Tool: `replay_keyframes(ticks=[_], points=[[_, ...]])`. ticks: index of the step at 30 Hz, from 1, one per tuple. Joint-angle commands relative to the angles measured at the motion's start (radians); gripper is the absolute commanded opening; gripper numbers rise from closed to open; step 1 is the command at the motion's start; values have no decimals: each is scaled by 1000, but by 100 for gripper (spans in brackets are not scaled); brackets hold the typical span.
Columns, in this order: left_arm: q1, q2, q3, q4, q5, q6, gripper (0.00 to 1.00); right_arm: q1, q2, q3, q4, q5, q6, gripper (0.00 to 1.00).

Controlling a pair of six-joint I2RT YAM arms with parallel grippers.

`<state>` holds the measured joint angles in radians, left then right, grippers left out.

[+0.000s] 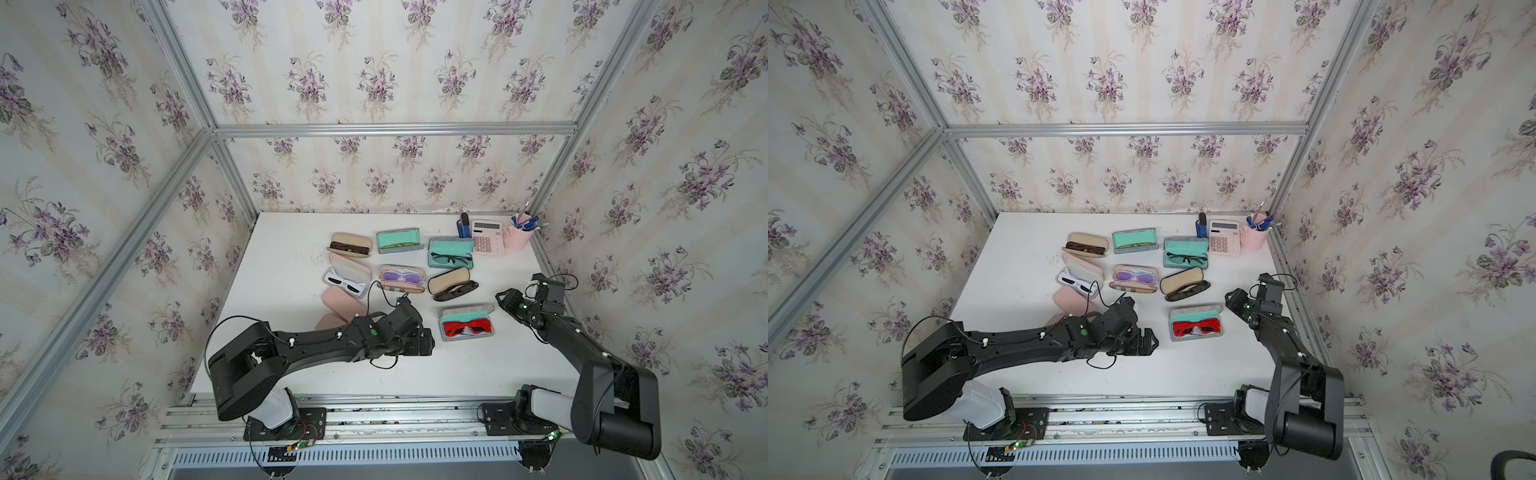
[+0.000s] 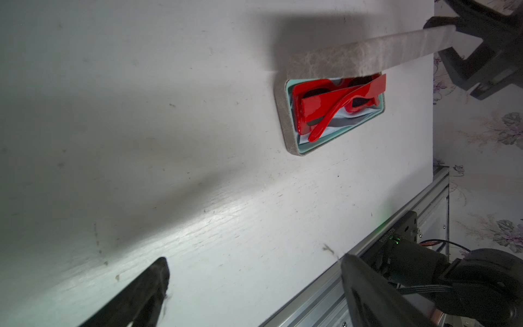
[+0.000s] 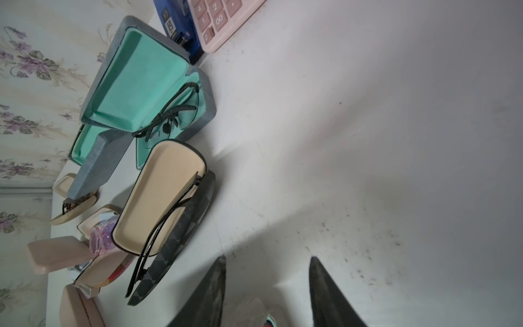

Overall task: Close the glasses case
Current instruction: Move the glasses case to the center of the board.

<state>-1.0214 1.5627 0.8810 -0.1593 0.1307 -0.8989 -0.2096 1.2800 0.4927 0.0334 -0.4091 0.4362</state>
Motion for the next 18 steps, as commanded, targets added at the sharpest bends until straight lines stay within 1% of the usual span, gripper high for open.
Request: replay_keyframes(ticks=[1, 5, 10, 13, 18], points=[[2, 20, 5, 58, 15, 2, 97, -3, 29, -37, 124, -121, 14, 46], [5, 32, 9, 54, 16, 9, 97, -4, 35, -100, 202, -184, 53, 46], [19, 21, -13, 43, 1, 9, 97, -2, -15, -166, 220, -199, 54, 46], [31, 11, -31, 51, 0, 6, 96, -2, -19, -187, 224, -214, 51, 46], [36, -1, -43, 36, -17, 8, 95, 12, -39, -232, 264, -246, 82, 46]])
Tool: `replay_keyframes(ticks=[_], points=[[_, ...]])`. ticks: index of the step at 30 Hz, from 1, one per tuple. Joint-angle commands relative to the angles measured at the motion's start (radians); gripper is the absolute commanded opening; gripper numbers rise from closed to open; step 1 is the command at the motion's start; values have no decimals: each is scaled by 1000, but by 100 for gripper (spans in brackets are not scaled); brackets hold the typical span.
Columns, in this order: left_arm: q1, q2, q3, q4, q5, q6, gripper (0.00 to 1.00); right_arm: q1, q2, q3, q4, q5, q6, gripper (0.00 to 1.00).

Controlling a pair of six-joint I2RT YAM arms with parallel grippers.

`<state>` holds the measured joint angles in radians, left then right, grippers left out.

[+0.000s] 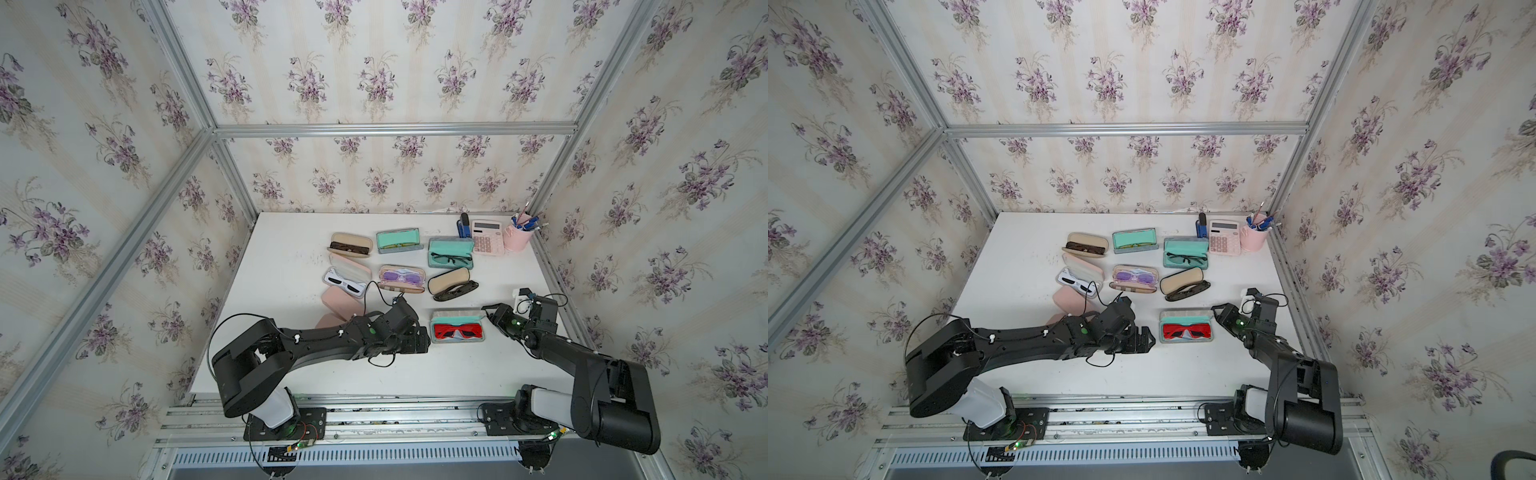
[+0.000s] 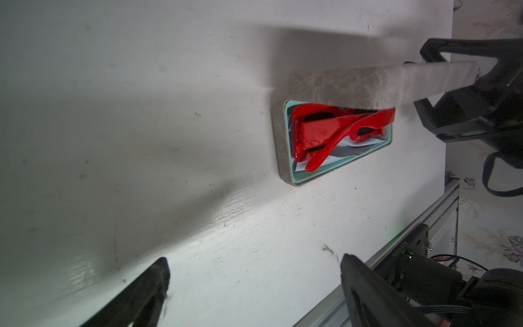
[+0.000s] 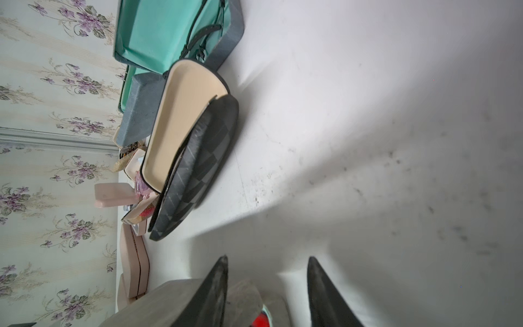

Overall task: Close the glasses case
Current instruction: Move the glasses case to the center of the board.

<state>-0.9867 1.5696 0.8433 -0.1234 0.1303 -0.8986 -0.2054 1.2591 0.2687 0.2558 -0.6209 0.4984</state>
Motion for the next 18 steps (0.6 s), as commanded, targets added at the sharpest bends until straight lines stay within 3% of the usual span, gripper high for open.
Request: replay_keyframes(ticks=[1, 11, 18], points=[[2, -12, -10, -4, -23, 4, 95, 19, -33, -10, 35, -29, 24, 46], [21, -15, -36, -12, -36, -20, 91, 142, -41, -20, 46, 18, 68, 46], [26, -33, -61, -54, -65, -46, 86, 303, -66, -62, 75, 99, 149, 46]])
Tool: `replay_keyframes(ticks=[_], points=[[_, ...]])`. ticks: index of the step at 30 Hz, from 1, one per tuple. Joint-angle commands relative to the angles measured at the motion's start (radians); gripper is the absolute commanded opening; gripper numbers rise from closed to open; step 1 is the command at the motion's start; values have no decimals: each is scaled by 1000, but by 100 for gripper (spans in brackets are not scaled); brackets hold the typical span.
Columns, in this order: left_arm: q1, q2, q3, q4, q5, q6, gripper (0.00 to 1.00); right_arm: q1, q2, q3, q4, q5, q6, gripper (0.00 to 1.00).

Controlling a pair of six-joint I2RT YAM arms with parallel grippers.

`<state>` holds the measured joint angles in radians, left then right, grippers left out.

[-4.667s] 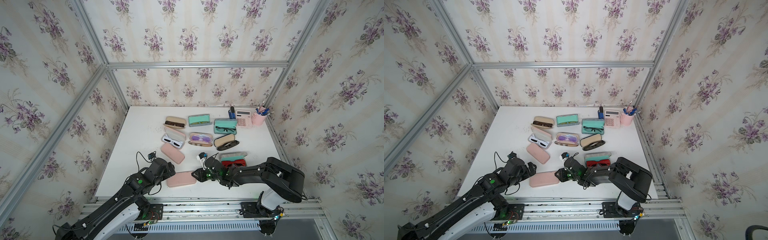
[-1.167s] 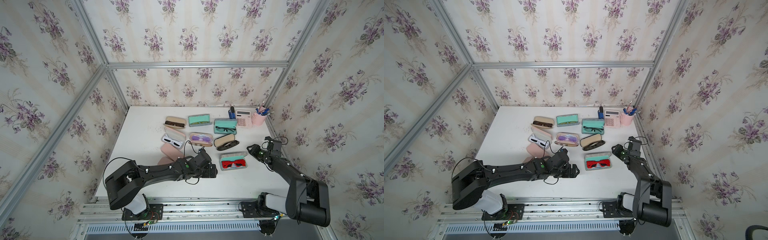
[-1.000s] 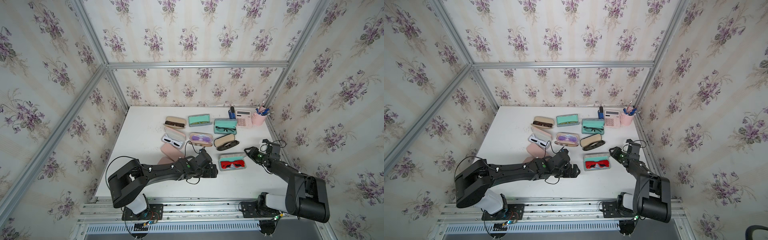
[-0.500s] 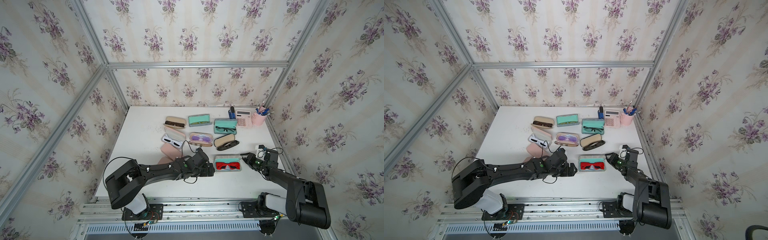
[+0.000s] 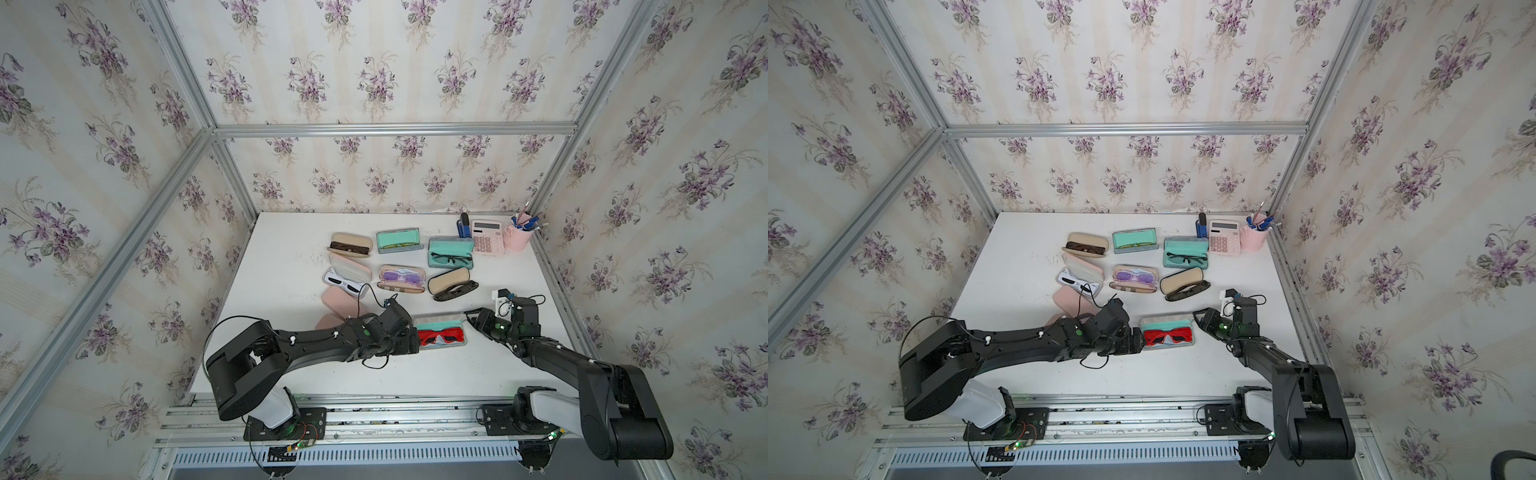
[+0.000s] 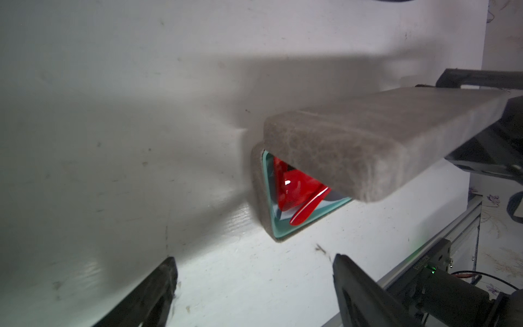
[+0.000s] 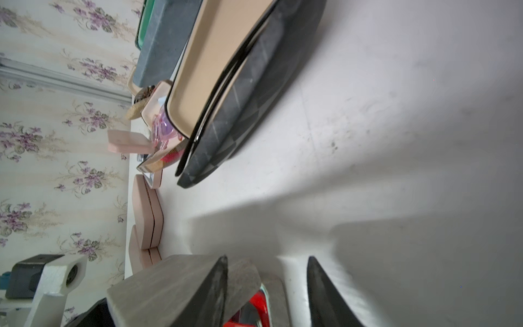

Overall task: Close the glasses case
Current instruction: Move the glasses case to the center of the board.

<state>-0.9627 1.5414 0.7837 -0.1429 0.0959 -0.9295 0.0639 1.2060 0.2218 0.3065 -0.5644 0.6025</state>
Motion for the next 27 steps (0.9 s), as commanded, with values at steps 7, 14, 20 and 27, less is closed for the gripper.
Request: replay_keyframes(ticks=[7, 14, 20, 27], points=[[0, -62, -12, -144, -103, -46, 77, 168, -119, -95, 2, 127, 128, 45], [-1, -121, -22, -233, -158, -69, 72, 209, -308, -56, -206, 218, 117, 46], [-7, -65, -40, -149, -128, -104, 63, 209, -358, 97, -426, 347, 5, 47], [-24, -19, -50, -65, -116, -135, 61, 209, -263, 236, -444, 329, -104, 47]])
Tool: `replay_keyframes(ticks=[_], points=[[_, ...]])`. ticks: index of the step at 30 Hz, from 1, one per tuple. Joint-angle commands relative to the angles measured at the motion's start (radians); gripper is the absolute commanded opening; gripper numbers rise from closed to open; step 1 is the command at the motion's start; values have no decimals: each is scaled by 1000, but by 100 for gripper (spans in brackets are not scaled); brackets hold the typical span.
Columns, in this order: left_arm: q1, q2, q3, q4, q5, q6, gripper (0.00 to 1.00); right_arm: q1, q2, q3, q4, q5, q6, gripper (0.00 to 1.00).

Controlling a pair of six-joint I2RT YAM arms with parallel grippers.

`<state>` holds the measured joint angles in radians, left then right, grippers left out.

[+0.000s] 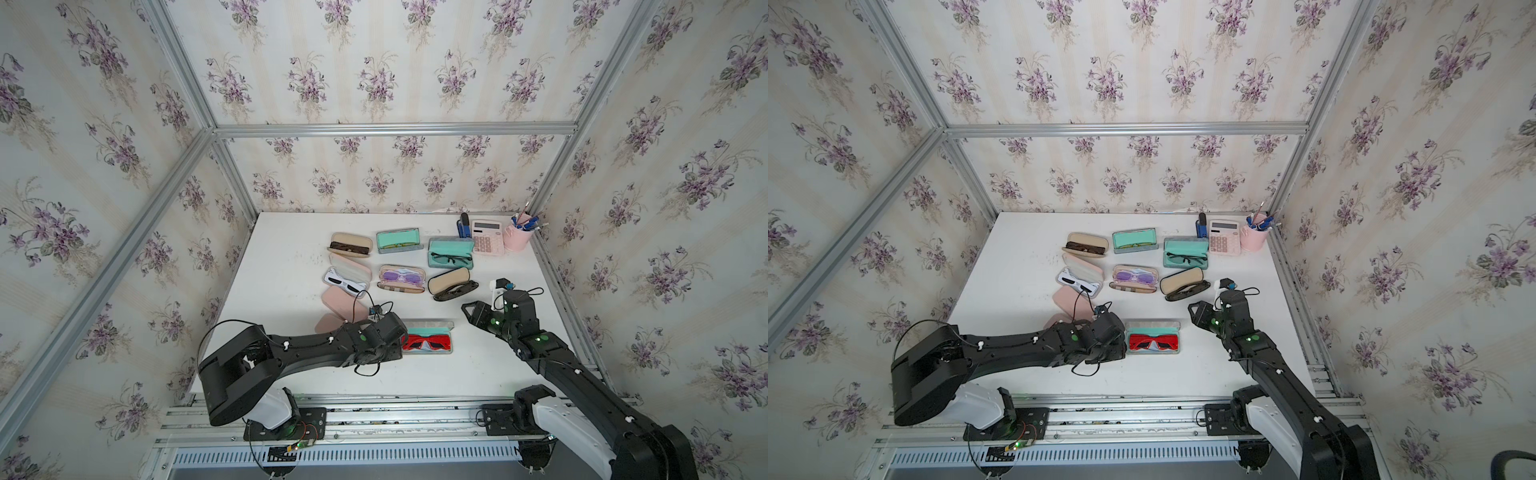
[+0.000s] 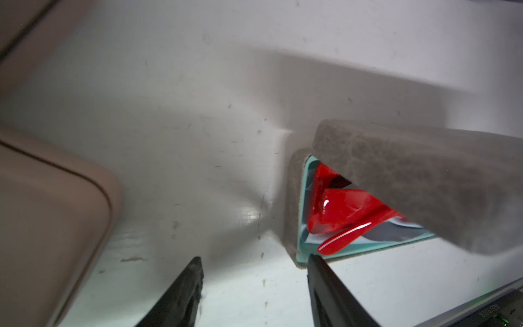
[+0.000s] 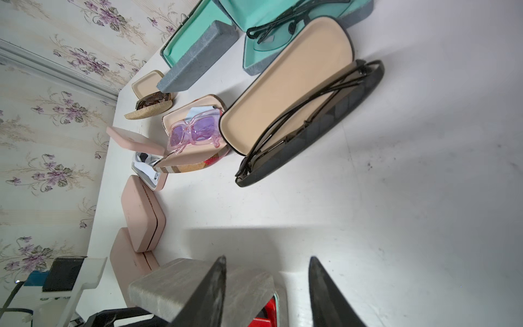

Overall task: Close the glasses case
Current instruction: Move the glasses case to the center of the board.

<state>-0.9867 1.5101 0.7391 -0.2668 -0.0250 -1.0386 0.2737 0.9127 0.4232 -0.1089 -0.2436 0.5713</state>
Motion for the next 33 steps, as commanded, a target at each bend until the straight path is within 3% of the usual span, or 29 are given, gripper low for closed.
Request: replay_keyframes(ticks=[1, 16, 17, 25, 33], points=[[-2, 12, -12, 72, 2, -36, 61, -1, 51, 51, -26, -3, -82, 47], [-6, 28, 1, -2, -25, -59, 56, 2, 160, 141, -19, -106, -157, 45], [-6, 26, 3, -12, -28, -58, 52, 4, 168, 143, -22, -113, -162, 45], [-6, 42, 5, 19, -11, -47, 51, 19, 181, 135, -13, -103, -163, 45], [-6, 92, 42, -11, -7, -30, 42, 44, 201, 153, -27, -114, -183, 43]])
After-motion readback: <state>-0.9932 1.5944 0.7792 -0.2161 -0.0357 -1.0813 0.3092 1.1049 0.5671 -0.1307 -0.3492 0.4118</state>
